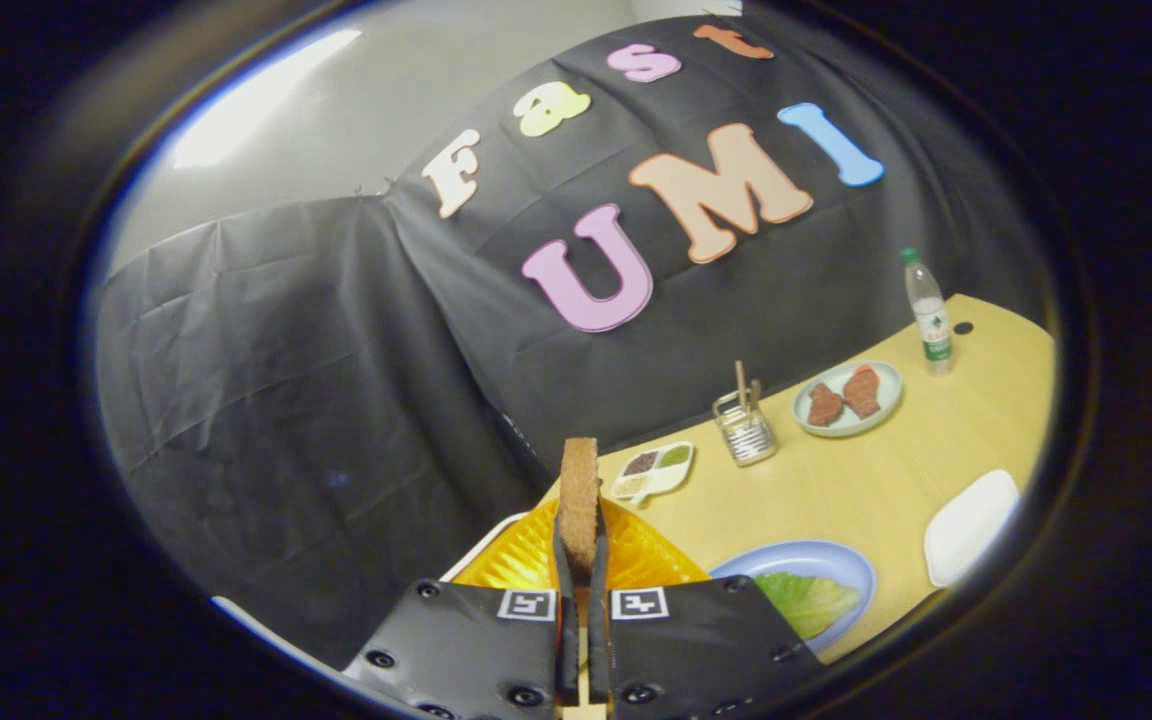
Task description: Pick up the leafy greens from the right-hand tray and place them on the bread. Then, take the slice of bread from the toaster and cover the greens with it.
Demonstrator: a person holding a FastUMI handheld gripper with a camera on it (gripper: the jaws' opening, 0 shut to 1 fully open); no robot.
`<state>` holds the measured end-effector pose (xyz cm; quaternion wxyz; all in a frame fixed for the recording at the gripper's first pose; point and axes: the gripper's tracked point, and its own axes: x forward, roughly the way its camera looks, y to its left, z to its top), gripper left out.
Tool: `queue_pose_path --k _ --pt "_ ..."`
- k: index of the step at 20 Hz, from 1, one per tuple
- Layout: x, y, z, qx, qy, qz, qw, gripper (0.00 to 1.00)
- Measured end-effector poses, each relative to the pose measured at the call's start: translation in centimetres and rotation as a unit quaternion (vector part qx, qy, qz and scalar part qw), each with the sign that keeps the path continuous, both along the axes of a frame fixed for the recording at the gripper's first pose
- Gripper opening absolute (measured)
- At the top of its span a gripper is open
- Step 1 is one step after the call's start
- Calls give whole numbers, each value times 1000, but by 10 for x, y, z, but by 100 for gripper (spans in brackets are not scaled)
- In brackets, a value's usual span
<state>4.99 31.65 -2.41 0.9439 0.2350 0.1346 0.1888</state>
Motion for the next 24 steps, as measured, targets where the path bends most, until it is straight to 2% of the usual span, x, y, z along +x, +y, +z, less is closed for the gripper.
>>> queue_pose_path --k 6,15,19,24 --pt "-3 -58 -55 71 51 -39 995 6" --pt "6 -61 -137 149 139 -37 978 6" --pt "9 -76 -169 92 165 -69 980 7" --pt "8 -86 -190 -1 163 -87 983 7"
